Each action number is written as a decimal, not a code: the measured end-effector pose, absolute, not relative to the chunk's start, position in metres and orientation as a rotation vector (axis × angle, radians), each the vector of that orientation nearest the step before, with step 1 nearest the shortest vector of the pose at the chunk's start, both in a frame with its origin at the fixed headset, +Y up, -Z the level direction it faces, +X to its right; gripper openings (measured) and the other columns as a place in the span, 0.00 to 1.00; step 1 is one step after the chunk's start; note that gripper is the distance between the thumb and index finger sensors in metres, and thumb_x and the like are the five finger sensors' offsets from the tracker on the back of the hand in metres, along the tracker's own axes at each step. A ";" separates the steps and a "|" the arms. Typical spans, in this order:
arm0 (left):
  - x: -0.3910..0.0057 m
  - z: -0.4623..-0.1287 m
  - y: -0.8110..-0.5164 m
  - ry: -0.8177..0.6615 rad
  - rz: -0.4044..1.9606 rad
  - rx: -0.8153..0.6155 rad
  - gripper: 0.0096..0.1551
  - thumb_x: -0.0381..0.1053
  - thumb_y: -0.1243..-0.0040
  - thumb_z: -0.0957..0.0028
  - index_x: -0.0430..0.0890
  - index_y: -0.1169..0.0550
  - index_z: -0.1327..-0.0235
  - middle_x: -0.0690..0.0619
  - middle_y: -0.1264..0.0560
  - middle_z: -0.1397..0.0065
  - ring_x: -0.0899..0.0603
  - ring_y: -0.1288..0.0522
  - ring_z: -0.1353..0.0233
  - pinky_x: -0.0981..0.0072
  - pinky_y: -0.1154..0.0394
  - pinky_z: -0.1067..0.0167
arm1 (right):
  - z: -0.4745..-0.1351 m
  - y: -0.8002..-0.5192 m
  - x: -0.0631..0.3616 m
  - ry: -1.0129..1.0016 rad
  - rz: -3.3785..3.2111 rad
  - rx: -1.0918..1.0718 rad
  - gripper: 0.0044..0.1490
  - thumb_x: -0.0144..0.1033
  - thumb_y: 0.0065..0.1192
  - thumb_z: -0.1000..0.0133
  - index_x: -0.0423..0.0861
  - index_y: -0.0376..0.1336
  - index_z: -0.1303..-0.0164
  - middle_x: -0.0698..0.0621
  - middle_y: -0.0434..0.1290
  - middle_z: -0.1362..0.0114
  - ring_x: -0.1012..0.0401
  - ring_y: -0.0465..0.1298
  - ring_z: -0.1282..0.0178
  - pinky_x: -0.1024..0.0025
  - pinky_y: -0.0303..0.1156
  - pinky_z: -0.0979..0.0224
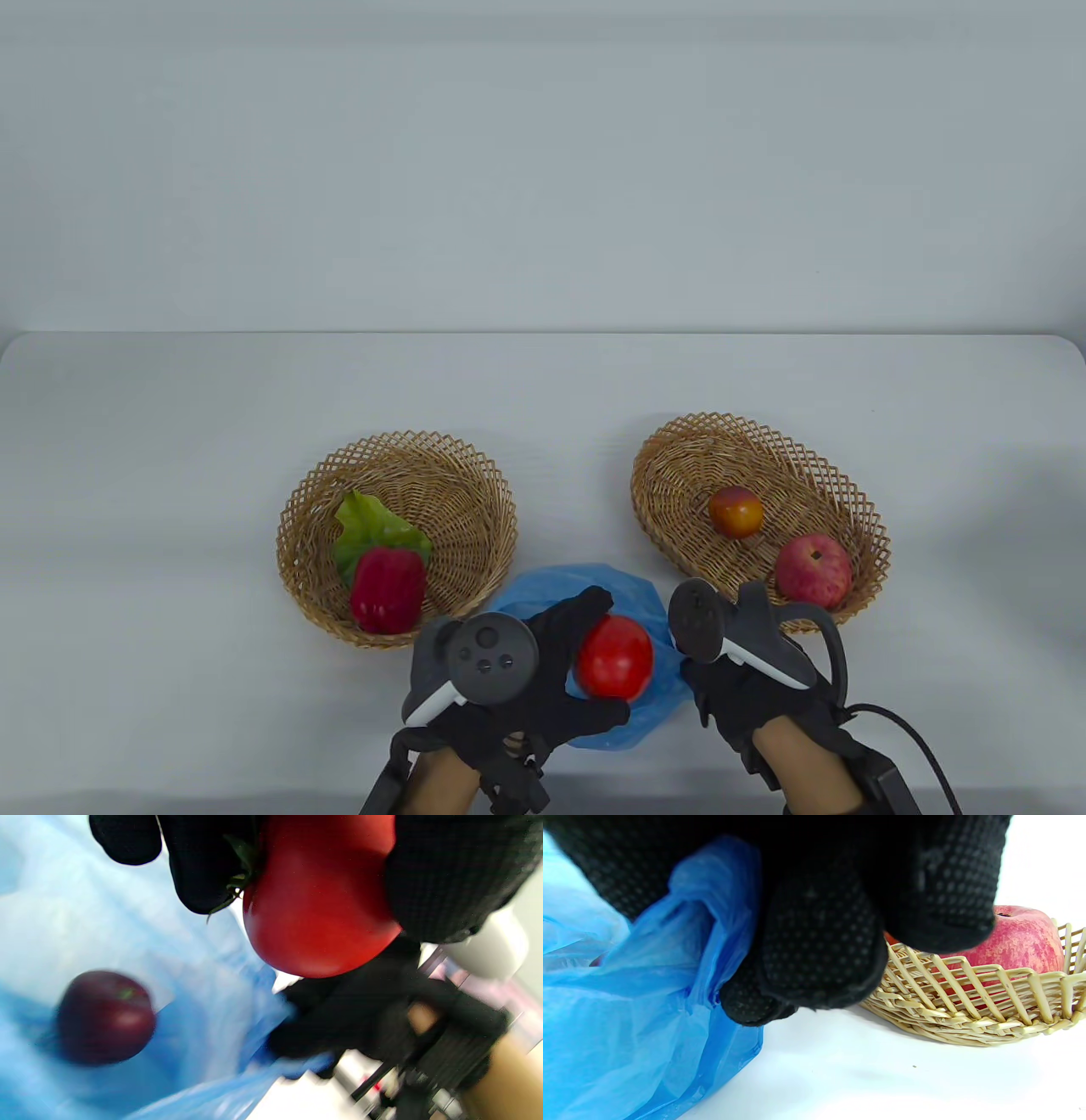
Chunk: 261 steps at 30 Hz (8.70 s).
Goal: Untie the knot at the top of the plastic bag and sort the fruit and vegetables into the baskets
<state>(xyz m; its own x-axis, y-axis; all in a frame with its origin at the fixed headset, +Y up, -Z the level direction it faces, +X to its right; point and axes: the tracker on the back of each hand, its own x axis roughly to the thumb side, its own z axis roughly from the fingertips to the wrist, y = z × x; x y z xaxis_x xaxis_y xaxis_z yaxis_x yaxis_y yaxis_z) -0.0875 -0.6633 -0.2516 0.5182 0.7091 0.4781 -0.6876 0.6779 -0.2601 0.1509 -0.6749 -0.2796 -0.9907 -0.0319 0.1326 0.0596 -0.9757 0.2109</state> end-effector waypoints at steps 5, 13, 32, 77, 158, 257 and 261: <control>-0.127 -0.245 -0.642 -0.578 1.025 0.135 0.66 0.70 0.28 0.65 0.50 0.49 0.20 0.43 0.38 0.18 0.35 0.29 0.22 0.35 0.39 0.24 | -0.280 -0.675 0.151 -0.328 -3.073 -0.198 0.25 0.40 0.76 0.51 0.47 0.74 0.44 0.51 0.89 0.55 0.59 0.87 0.64 0.57 0.81 0.51; -0.187 -0.243 -0.633 -0.209 1.041 0.291 0.66 0.64 0.25 0.60 0.52 0.54 0.20 0.44 0.45 0.15 0.34 0.37 0.18 0.33 0.47 0.21 | -0.281 -0.675 0.152 -0.326 -3.078 -0.194 0.25 0.40 0.76 0.51 0.47 0.74 0.44 0.51 0.89 0.55 0.59 0.87 0.64 0.57 0.81 0.51; -0.232 -0.271 -0.690 0.762 0.500 -0.027 0.64 0.67 0.34 0.52 0.55 0.63 0.20 0.48 0.54 0.13 0.38 0.44 0.13 0.39 0.53 0.16 | -0.280 -0.676 0.153 -0.324 -3.083 -0.206 0.25 0.40 0.75 0.51 0.47 0.74 0.44 0.51 0.89 0.54 0.59 0.87 0.64 0.56 0.81 0.51; -0.100 -0.273 -0.692 0.138 -0.032 -0.023 0.25 0.62 0.32 0.54 0.56 0.17 0.44 0.57 0.14 0.57 0.47 0.15 0.57 0.45 0.28 0.33 | -0.279 -0.671 0.155 -0.276 -3.098 -0.173 0.25 0.41 0.75 0.51 0.47 0.74 0.43 0.51 0.89 0.54 0.59 0.87 0.64 0.57 0.81 0.51; -0.104 -0.277 -0.703 0.088 0.115 -0.154 0.23 0.57 0.37 0.51 0.55 0.19 0.44 0.57 0.13 0.53 0.47 0.12 0.53 0.48 0.25 0.34 | -0.303 -0.660 0.233 0.593 -3.350 0.196 0.52 0.62 0.73 0.57 0.51 0.58 0.24 0.39 0.71 0.25 0.52 0.84 0.53 0.54 0.79 0.47; -0.153 -0.264 -0.678 0.127 0.354 -0.010 0.68 0.85 0.50 0.64 0.65 0.70 0.24 0.53 0.81 0.17 0.33 0.80 0.14 0.21 0.77 0.27 | -0.280 -0.664 0.199 0.351 -3.207 0.057 0.72 0.87 0.37 0.59 0.55 0.20 0.21 0.37 0.18 0.16 0.36 0.18 0.20 0.18 0.29 0.30; -0.155 -0.265 -0.681 0.142 0.361 -0.025 0.68 0.84 0.50 0.64 0.64 0.69 0.23 0.53 0.80 0.16 0.33 0.79 0.14 0.21 0.77 0.27 | -0.282 -0.666 0.202 0.333 -3.211 0.062 0.71 0.86 0.37 0.58 0.55 0.20 0.20 0.37 0.19 0.16 0.36 0.19 0.20 0.18 0.29 0.30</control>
